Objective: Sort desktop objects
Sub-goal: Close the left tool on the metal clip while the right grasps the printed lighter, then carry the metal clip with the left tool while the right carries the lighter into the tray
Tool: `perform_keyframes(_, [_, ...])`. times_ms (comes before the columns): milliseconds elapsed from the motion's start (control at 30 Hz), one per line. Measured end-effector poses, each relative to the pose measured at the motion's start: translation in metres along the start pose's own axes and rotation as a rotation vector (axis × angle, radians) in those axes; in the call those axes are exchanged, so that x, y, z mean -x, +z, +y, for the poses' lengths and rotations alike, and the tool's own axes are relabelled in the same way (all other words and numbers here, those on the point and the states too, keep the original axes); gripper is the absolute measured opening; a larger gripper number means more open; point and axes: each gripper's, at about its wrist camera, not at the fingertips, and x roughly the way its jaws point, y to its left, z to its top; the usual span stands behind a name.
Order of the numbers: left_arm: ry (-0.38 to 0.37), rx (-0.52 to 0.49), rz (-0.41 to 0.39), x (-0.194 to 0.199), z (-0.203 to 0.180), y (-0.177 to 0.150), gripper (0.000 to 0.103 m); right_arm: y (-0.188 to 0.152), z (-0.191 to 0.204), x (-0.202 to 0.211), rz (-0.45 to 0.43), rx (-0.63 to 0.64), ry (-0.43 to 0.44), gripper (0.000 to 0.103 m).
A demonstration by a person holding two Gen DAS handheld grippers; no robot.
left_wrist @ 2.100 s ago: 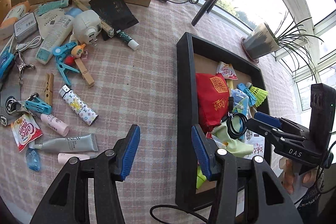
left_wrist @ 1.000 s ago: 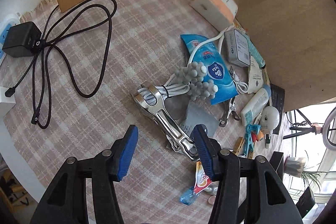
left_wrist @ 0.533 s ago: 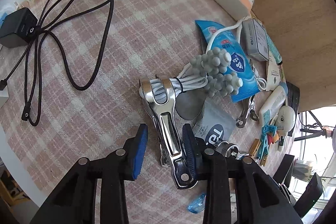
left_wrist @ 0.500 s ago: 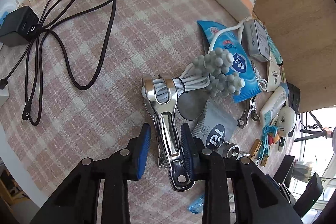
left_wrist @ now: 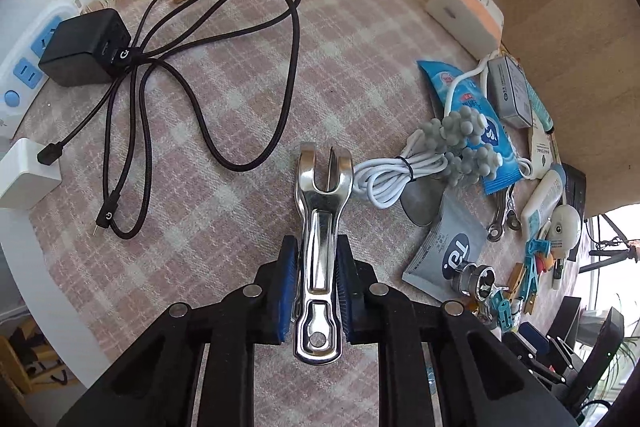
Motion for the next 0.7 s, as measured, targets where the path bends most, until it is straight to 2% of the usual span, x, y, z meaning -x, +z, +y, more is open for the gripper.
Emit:
perform_keyframes(33, [0.004,0.002,-0.005,0.002,0.004,-0.001,0.017,0.0,0.001,0.0,-0.002,0.008,-0.007,0.033])
perform_keyframes(200, [-0.003,0.001,-0.012,0.008,0.02,-0.014,0.017,-0.004,0.0,0.004,-0.014,-0.004,0.006,0.023])
perform_keyframes(300, [-0.018,-0.008,-0.012,0.014,0.028,-0.026,0.017,-0.009,-0.007,0.007,-0.01,-0.056,0.068,0.023])
perform_keyframes(400, [-0.038,-0.029,-0.016,0.022,0.028,-0.042,0.017,-0.018,-0.015,0.014,-0.021,-0.086,0.085,0.023])
perform_keyframes(533, [-0.069,-0.07,-0.024,0.033,0.015,-0.057,0.017,-0.032,-0.023,0.03,-0.05,-0.123,0.11,0.023])
perform_keyframes(567, [-0.075,-0.084,-0.026,0.035,0.006,-0.06,0.017,-0.035,-0.025,0.034,-0.059,-0.129,0.111,0.023])
perform_keyframes(600, [-0.081,-0.098,-0.027,0.029,-0.019,-0.058,0.017,-0.038,-0.027,0.039,-0.067,-0.136,0.109,0.023])
perform_keyframes(700, [-0.105,-0.14,-0.036,0.035,-0.044,-0.065,0.017,-0.049,-0.033,0.054,-0.094,-0.163,0.112,0.023])
